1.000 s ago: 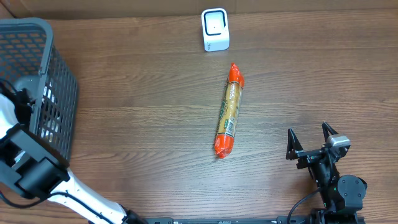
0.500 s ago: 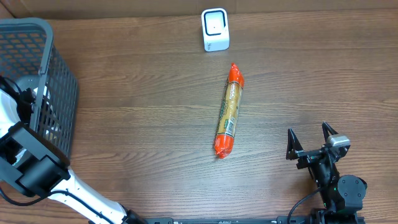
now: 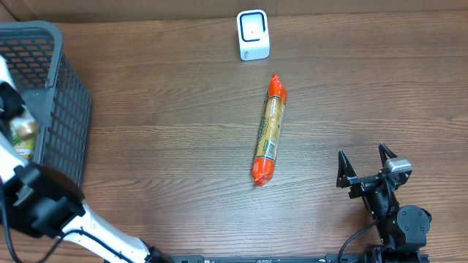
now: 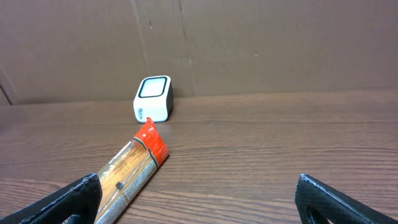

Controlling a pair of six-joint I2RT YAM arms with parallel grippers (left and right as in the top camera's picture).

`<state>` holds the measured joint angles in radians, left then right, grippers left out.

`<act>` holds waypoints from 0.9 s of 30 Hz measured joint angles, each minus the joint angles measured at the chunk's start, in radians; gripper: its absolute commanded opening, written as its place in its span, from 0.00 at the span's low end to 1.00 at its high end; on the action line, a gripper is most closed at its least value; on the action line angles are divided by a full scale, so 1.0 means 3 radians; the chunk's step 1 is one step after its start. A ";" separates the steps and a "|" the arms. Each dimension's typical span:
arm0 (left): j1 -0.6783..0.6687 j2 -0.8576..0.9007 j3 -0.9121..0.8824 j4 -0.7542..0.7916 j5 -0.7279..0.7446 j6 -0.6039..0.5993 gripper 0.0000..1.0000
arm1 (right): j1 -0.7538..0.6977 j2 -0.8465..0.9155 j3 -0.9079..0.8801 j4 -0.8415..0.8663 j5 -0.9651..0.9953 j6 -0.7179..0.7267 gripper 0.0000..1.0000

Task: Scan the item barcode
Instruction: 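Reach the left gripper back into the basket toward the white tube, then carry the white Pantene tube out and set it left of the spaghetti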

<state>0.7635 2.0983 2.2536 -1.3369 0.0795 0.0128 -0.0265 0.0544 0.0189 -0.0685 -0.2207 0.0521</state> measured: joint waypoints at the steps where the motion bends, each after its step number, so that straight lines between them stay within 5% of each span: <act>1: 0.0000 -0.0084 0.0069 -0.0008 0.0025 -0.0022 0.04 | 0.0000 0.0000 0.0000 -0.0001 0.0000 -0.0001 1.00; 11: -0.0216 -0.1273 0.0306 -0.0113 0.0366 -0.0098 0.04 | 0.0000 0.0000 0.0000 0.0000 0.0001 -0.0001 1.00; 27: -0.2285 -0.1383 0.0020 -0.0530 0.0212 -0.0167 0.04 | 0.0000 0.0000 0.0000 0.0000 0.0000 -0.0003 1.00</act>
<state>0.0780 1.6833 2.2597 -1.4960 0.1432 -0.0372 -0.0265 0.0544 0.0189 -0.0685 -0.2207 0.0513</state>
